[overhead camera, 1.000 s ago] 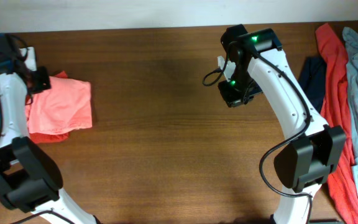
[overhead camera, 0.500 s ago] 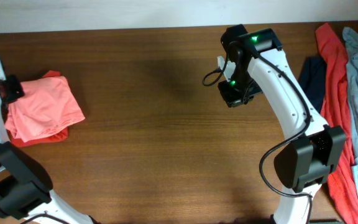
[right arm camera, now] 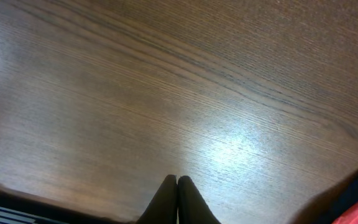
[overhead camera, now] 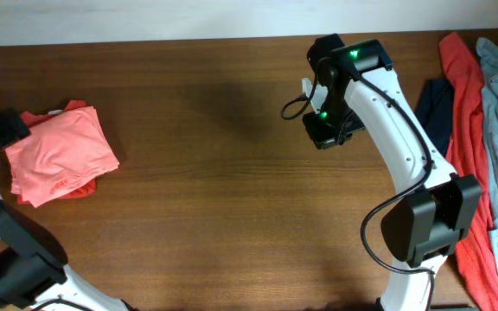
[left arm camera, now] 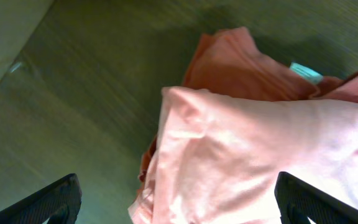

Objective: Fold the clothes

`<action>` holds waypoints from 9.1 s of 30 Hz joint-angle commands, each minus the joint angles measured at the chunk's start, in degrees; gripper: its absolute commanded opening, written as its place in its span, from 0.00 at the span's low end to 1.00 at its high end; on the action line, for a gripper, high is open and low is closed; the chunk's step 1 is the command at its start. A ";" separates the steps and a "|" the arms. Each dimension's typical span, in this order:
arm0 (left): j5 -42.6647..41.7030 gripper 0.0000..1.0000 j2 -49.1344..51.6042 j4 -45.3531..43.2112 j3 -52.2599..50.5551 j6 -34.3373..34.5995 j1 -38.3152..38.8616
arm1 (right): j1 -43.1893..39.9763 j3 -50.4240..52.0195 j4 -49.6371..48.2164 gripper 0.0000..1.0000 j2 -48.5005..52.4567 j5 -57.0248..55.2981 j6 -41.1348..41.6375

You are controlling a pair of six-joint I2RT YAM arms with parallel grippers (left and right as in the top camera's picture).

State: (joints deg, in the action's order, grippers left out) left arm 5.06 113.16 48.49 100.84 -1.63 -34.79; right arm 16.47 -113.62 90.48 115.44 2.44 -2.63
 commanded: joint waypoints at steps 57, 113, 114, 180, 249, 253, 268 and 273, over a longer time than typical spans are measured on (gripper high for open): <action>-10.16 0.99 -58.88 5.77 -37.99 -3.87 35.06 | -4.46 15.26 -18.38 0.99 -39.06 -0.81 5.73; -10.21 0.99 -73.92 5.18 -45.90 -3.82 35.06 | -9.86 84.28 -43.87 0.99 -115.36 -1.97 6.99; -10.21 0.99 -73.92 5.18 -45.90 -3.82 35.06 | -9.99 85.13 -45.22 0.99 -115.14 -1.84 6.99; -10.21 0.99 -74.55 5.38 -45.94 -3.82 35.06 | -14.62 113.31 -86.07 0.99 -115.08 -1.25 6.12; -8.72 0.99 -112.89 -44.06 -100.21 -4.46 35.52 | -14.62 113.31 -86.07 0.99 -115.08 -1.25 6.12; -8.72 0.99 -112.89 -44.06 -100.21 -4.48 35.50 | -14.62 113.31 -86.07 0.99 -115.08 -1.22 6.12; -8.72 1.00 -112.89 -44.06 -100.21 -4.46 35.47 | -14.62 113.31 -86.07 0.99 -115.08 -1.22 6.12; -8.72 0.99 -112.89 -44.06 -100.21 -4.46 35.47 | -14.62 113.31 -86.07 0.99 -115.08 -1.22 6.12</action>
State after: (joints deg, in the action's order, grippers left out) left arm -4.08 0.62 4.34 0.91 -5.17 0.43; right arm 2.22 -0.58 4.08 0.84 1.30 3.84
